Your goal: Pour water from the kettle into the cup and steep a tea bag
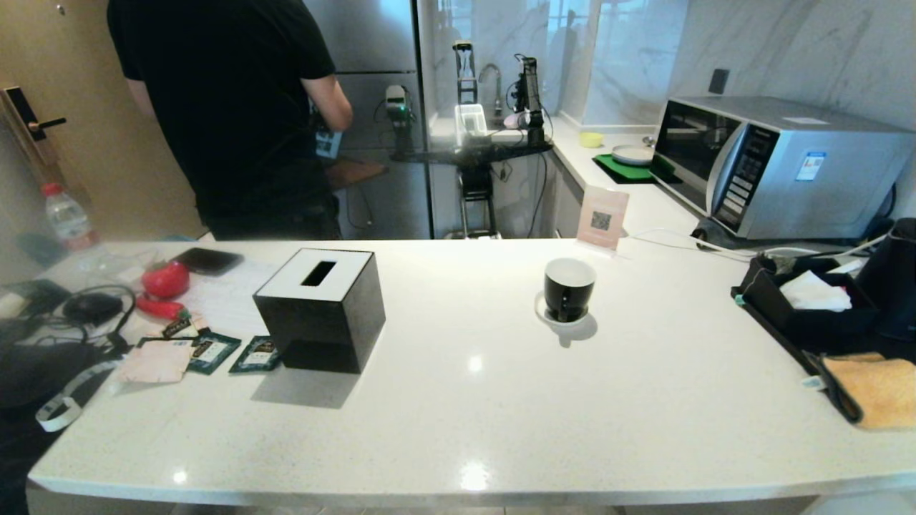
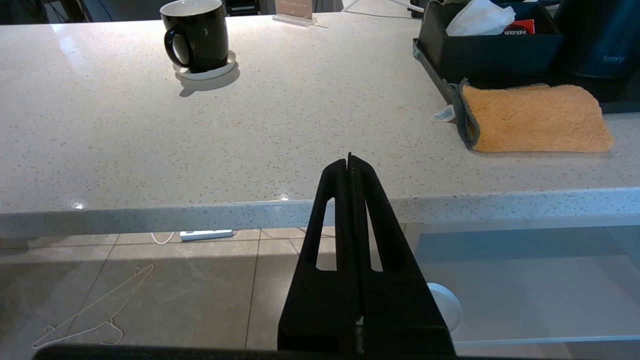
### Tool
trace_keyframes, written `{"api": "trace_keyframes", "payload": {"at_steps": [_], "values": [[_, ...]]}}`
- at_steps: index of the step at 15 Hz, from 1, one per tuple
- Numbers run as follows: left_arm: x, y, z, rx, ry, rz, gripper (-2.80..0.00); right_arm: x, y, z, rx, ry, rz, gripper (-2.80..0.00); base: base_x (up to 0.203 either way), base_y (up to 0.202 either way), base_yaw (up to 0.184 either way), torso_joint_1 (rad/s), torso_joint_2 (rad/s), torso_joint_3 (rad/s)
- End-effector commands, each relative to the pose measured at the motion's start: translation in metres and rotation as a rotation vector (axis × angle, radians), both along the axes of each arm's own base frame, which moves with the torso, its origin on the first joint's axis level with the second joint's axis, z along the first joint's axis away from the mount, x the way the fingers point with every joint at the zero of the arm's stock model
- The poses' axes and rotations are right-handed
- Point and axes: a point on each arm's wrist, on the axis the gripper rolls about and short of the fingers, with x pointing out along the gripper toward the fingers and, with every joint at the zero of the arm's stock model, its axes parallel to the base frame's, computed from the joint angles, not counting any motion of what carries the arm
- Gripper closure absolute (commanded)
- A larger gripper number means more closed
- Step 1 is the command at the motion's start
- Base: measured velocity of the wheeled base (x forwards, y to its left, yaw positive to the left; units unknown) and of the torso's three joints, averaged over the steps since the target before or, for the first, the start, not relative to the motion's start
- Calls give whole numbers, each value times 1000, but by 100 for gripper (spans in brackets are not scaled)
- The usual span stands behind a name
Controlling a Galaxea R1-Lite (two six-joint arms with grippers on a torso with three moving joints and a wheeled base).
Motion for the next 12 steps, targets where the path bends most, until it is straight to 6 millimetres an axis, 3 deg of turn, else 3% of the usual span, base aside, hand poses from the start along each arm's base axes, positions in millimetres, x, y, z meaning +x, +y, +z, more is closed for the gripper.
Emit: {"api": "trace_keyframes", "payload": {"at_steps": [1, 12], "values": [[0, 0, 0, 1, 0, -1, 0, 0, 0, 0, 0, 0, 0, 0, 0, 0, 0, 0, 0, 0], [0, 0, 0, 4, 0, -4, 0, 0, 0, 0, 0, 0, 0, 0, 0, 0, 0, 0, 0, 0]]}}
